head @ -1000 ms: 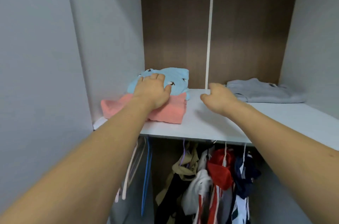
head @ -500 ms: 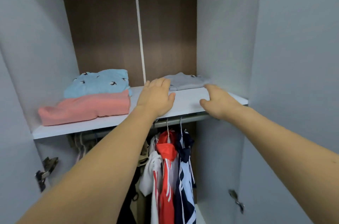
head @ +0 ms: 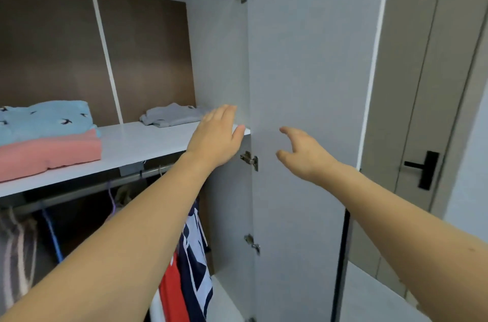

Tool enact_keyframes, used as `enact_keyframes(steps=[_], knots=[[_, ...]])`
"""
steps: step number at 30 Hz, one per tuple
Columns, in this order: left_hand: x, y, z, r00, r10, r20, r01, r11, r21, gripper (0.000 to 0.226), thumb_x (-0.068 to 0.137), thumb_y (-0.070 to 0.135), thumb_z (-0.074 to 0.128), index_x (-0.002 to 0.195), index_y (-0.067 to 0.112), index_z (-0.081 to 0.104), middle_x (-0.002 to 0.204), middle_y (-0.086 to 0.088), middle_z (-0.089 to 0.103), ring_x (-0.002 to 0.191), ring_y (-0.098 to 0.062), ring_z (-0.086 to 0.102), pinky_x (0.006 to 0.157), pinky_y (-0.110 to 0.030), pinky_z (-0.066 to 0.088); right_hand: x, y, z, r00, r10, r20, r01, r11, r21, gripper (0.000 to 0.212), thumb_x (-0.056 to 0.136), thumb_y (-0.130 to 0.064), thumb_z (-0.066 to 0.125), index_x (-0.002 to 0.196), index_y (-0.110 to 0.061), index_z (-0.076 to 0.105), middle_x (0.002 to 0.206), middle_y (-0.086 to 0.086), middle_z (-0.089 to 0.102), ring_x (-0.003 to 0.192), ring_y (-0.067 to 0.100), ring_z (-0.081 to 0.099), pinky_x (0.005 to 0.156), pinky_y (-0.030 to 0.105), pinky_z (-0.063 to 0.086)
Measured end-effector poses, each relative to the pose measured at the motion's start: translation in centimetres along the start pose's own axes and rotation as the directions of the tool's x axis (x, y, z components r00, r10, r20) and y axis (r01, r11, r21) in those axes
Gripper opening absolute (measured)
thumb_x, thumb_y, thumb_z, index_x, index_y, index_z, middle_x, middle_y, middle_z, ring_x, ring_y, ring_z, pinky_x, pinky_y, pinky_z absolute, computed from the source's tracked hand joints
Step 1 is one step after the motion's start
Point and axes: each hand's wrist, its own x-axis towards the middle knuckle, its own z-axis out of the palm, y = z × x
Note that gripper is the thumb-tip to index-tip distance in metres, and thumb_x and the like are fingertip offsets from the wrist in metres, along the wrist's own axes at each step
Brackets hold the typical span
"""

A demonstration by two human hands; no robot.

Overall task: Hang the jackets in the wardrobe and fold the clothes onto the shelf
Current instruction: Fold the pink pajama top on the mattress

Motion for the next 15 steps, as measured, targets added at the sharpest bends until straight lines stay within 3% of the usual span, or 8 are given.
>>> enact_keyframes(steps=[5,8,15], knots=[[0.9,12.1,1.0,0.963,0.218,-0.157,-0.230,0.971,-0.059,0.051,0.100,0.024,0.047,0.146,0.003,0.039,0.152,-0.013,0.039,0.139,-0.031,0.036,0.116,-0.046,0.028,-7.3,5.6,-7.8,0.989,-0.027,-0.142,0.022,0.999,-0.036,0.061,0.094,-0.022,0.052,0.151,-0.018,0.030,0.156,0.000,0.030,0.143,0.015,0.029,0.105,0.018,0.019],[0.9,20.9,2.9,0.942,0.247,-0.227,-0.281,0.951,-0.132,0.051,0.100,0.025,0.047,0.146,0.003,0.039,0.152,-0.013,0.039,0.141,-0.031,0.034,0.118,-0.049,0.023,-12.2,10.6,-13.1,0.979,0.015,-0.205,-0.033,0.996,-0.083,0.061,0.094,-0.023,0.052,0.151,-0.019,0.030,0.156,-0.002,0.031,0.142,0.014,0.030,0.106,0.019,0.020],[0.1,38.4,9.2,0.934,0.314,-0.173,-0.351,0.897,-0.270,0.054,0.103,0.032,0.041,0.151,0.008,0.032,0.157,-0.009,0.032,0.147,-0.024,0.023,0.123,-0.045,0.010,-22.7,22.5,-22.6,0.931,0.237,-0.279,-0.281,0.951,-0.131,0.061,0.095,-0.022,0.050,0.152,-0.018,0.027,0.157,0.001,0.030,0.143,0.019,0.030,0.109,0.027,0.024]])
